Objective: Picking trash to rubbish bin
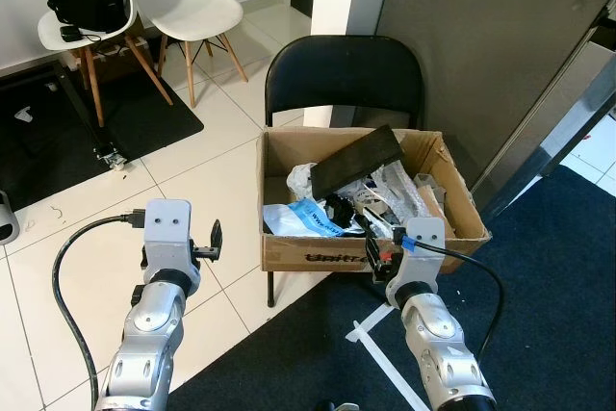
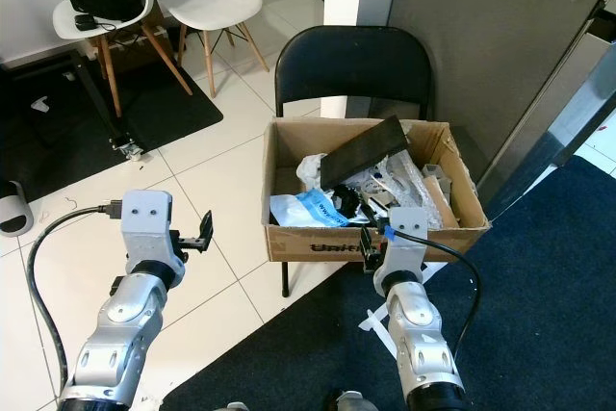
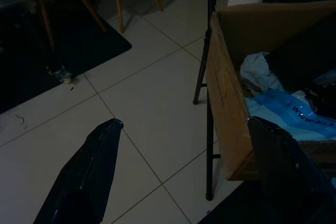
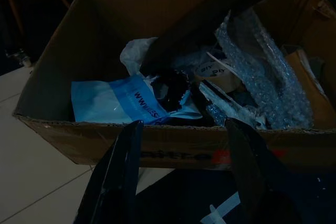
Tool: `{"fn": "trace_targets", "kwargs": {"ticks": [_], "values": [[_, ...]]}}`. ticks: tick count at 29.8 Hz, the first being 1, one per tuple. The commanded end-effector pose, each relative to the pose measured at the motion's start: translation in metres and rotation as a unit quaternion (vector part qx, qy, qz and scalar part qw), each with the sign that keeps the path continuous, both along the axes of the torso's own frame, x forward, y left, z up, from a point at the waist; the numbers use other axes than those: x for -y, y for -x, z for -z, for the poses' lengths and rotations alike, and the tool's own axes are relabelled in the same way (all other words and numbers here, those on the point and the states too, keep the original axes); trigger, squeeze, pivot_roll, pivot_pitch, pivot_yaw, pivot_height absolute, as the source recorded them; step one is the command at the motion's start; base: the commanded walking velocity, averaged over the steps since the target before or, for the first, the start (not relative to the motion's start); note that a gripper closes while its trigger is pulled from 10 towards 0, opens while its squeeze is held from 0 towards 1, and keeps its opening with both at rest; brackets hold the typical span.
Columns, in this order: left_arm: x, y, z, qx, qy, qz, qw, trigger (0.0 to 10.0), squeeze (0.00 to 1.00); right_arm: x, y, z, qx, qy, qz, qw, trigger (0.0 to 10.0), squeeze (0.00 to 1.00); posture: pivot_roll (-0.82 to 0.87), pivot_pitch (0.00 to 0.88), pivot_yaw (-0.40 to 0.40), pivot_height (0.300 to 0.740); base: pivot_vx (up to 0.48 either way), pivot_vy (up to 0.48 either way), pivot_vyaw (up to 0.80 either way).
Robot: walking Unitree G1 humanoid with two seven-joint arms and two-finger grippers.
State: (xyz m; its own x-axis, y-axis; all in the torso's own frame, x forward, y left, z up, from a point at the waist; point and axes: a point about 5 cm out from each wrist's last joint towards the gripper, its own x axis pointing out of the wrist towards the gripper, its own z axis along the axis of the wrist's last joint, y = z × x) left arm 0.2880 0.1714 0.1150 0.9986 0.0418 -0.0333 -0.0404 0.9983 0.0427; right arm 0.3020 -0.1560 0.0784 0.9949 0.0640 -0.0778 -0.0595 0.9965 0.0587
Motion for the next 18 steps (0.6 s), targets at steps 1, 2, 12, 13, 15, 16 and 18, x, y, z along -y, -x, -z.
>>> {"fn": "trace_targets", "kwargs": {"ticks": [1, 2, 12, 13, 15, 16, 18], "values": [[0.0006, 0.0004, 0.0027, -0.008, -0.006, 0.005, 1.000, 10.0, 0.00, -0.0012, 0.0024, 0.0052, -0.011, -0.002, 0.003, 1.000, 10.0, 0.00, 0.09, 0.144, -0.010, 0.740, 0.000, 0.000, 0.00], [0.0004, 0.0004, 0.0024, -0.008, -0.011, 0.005, 1.000, 10.0, 0.00, -0.0020, 0.0023, 0.0053, -0.011, -0.002, 0.002, 1.000, 10.0, 0.00, 0.09, 0.141, -0.009, 0.740, 0.000, -0.480, 0.00], [-0.0013, 0.0009, 0.0058, -0.018, -0.013, 0.000, 1.000, 10.0, 0.00, -0.0010, 0.0029, 0.0065, -0.013, 0.001, 0.003, 1.000, 10.0, 0.00, 0.09, 0.124, -0.008, 0.740, 0.000, -0.288, 0.00], [-0.0011, 0.0011, 0.0062, -0.019, -0.014, 0.002, 1.000, 10.0, 0.00, -0.0004, 0.0030, 0.0068, -0.014, 0.002, 0.004, 1.000, 10.0, 0.00, 0.09, 0.124, -0.008, 0.740, 0.000, 0.000, 0.00], [-0.0008, 0.0010, 0.0062, -0.019, -0.015, 0.002, 1.000, 10.0, 0.00, 0.0001, 0.0029, 0.0071, -0.014, 0.003, 0.005, 1.000, 10.0, 0.00, 0.09, 0.124, -0.008, 0.740, 0.000, 0.000, 0.00], [-0.0007, 0.0009, 0.0061, -0.019, -0.015, 0.003, 1.000, 10.0, 0.00, 0.0003, 0.0028, 0.0072, -0.015, 0.003, 0.006, 1.000, 10.0, 0.00, 0.09, 0.124, -0.008, 0.740, 0.000, 0.000, 0.00], [-0.0005, 0.0007, 0.0059, -0.018, -0.015, 0.004, 1.000, 10.0, 0.00, 0.0003, 0.0028, 0.0074, -0.015, 0.003, 0.006, 1.000, 10.0, 0.00, 0.09, 0.121, -0.008, 0.740, 0.000, 0.000, 0.00]]}}
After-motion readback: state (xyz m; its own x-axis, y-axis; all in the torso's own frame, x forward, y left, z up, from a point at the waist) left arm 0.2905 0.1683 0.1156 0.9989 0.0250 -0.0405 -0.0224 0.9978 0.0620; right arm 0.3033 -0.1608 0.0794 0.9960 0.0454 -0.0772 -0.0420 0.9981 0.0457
